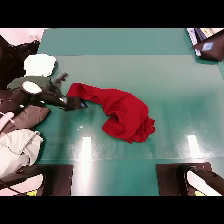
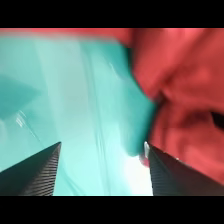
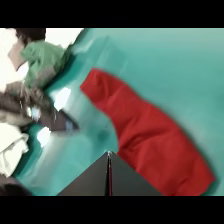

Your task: Fold the shirts.

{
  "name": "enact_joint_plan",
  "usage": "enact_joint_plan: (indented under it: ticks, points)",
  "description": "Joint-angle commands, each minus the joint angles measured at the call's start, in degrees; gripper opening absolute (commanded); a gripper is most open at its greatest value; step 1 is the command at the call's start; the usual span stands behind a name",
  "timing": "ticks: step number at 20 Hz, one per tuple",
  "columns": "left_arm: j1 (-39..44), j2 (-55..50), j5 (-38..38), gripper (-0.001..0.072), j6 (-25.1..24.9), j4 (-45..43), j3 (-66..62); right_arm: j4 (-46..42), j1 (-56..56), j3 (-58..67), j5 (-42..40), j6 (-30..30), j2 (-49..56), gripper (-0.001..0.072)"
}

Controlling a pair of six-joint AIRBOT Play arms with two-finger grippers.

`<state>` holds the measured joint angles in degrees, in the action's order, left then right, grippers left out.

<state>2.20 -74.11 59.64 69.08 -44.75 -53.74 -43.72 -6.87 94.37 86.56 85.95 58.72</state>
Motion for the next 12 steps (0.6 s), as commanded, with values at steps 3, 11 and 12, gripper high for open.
enact_joint_plan:
  ticks: [3, 11, 12]
  points:
    - [-12.98, -0.52, -8.04, 0.0621, 2.29, -10.36, -6.36, 0.17, 2.82, -12.98, -7.91, 0.0, -3.8, 0.0018]
    - [-10.88, -13.7, -7.72, 0.0622, -0.57, -11.5, -15.13, 0.35, 2.82, -21.94, -11.43, 0.2, -5.99, 0.0018]
    - [-10.16, -14.8, -7.69, 0.0621, -0.57, -11.76, -15.65, 0.31, 2.82, -22.29, -11.43, 0.22, -5.97, 0.0018]
